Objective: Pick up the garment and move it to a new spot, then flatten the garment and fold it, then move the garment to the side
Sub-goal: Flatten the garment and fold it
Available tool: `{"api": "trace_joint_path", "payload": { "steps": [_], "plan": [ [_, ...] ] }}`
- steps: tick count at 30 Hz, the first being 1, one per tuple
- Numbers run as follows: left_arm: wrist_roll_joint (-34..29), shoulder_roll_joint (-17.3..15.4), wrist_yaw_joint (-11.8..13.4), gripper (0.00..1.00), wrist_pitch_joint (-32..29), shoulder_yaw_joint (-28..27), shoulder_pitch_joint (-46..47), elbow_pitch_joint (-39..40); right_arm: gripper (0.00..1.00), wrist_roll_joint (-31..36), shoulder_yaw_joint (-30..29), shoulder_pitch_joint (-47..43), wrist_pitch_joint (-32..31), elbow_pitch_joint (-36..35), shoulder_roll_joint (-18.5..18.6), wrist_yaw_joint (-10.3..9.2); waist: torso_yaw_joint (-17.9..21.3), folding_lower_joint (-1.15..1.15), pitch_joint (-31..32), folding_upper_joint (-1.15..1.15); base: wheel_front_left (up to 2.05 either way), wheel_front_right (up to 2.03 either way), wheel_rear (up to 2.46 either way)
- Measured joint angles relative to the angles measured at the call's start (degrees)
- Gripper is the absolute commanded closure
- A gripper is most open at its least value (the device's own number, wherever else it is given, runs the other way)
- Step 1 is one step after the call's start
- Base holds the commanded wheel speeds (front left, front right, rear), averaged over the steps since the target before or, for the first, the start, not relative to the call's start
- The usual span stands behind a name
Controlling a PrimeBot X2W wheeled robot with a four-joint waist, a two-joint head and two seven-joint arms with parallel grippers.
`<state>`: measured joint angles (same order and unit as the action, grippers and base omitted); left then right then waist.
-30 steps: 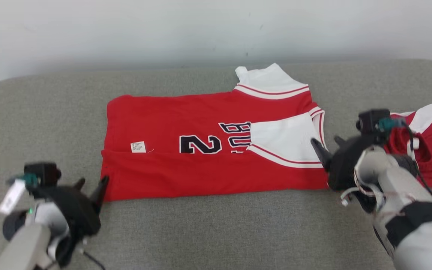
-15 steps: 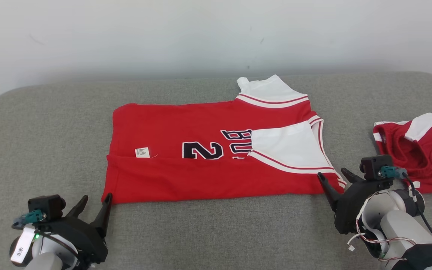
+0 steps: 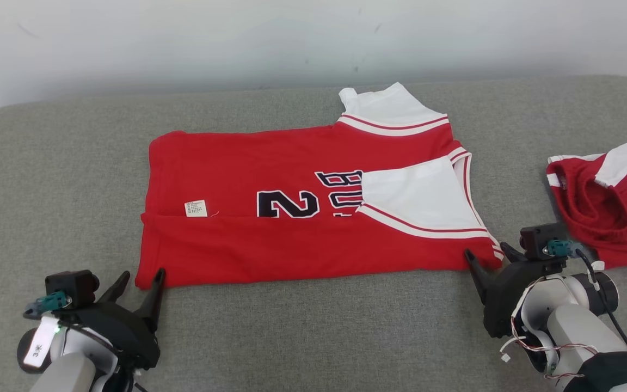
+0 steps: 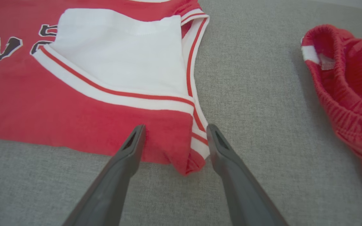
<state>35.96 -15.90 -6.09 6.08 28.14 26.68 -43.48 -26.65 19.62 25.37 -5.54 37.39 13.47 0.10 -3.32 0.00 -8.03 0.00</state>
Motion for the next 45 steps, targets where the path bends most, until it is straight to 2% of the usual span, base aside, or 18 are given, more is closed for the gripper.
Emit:
{"api": "trace_joint_path", "payload": {
  "steps": [9, 10, 11, 12, 13, 14, 22, 30, 36, 45],
  "plan": [
    [0.3, 1.1, -0.1, 0.00, -1.3, 0.5, 1.5, -4.5, 0.00, 0.6, 1.2, 0.4, -1.3, 1.7, -0.4, -0.70, -0.1, 0.00, -1.2, 0.00, 0.00, 0.00, 0.00],
    [0.4, 1.2, -0.5, 0.00, -1.3, 0.4, 1.9, -5.0, 0.51, 0.6, 1.2, 0.7, -1.5, 1.7, -0.4, -0.70, -0.1, 0.00, -1.2, 0.00, 0.00, 0.00, 0.00],
    [0.6, 1.4, -0.5, 0.09, -1.7, 0.5, 2.1, -5.5, 0.76, 0.6, 1.3, 0.9, -1.5, 1.8, -0.5, -0.70, -0.1, 0.00, -1.3, 0.00, 0.00, 0.00, 0.00],
    [0.6, 1.4, -0.5, 0.58, -1.8, 0.6, 2.1, -5.7, 1.00, 0.6, 1.4, 1.0, -1.6, 1.8, -0.6, -0.70, -0.1, 0.00, -1.3, 0.00, 0.00, 0.00, 0.00],
    [0.7, 1.4, -0.5, 0.74, -1.6, 0.6, 2.1, -5.9, 1.00, 0.6, 1.6, 1.0, -1.6, 2.0, -0.7, -0.69, 0.0, 0.00, -1.3, 0.00, 0.00, 0.00, 0.00],
    [0.7, 1.4, -0.5, 1.00, -1.5, 0.7, 2.1, -6.1, 1.00, 0.6, 1.6, 1.0, -1.6, 2.1, -0.8, -0.69, 0.0, 0.00, -1.2, 0.00, 0.00, 0.00, 0.00],
    [0.8, 2.4, -1.0, 1.00, -1.3, 1.8, 2.1, -8.0, 1.00, 0.3, 1.3, 0.8, -1.5, 3.4, -1.0, -0.49, -0.1, 0.00, 0.1, 0.00, 0.00, 0.00, 0.00],
    [1.7, 3.1, -1.1, 1.00, 0.2, 2.1, 0.3, -9.4, 1.00, -2.5, -0.6, -2.9, 0.4, 3.6, -1.0, 1.88, -0.3, 0.00, 4.2, 0.00, 0.00, 0.00, 0.00],
    [1.5, 2.7, -1.1, 1.00, 0.8, 4.1, -5.3, -9.2, 1.00, -4.6, -1.6, -9.7, 1.5, 1.1, 0.1, 3.26, -0.3, -0.01, 7.9, 0.00, 0.00, 0.00, 0.00],
    [1.3, 2.1, -1.1, 1.00, 1.9, 5.7, -11.6, -6.6, 1.00, -6.8, -3.2, -21.0, 3.0, -4.5, 1.3, 3.24, -0.2, -0.01, 11.9, 0.00, 0.00, 0.00, 0.00]
  ]
}}
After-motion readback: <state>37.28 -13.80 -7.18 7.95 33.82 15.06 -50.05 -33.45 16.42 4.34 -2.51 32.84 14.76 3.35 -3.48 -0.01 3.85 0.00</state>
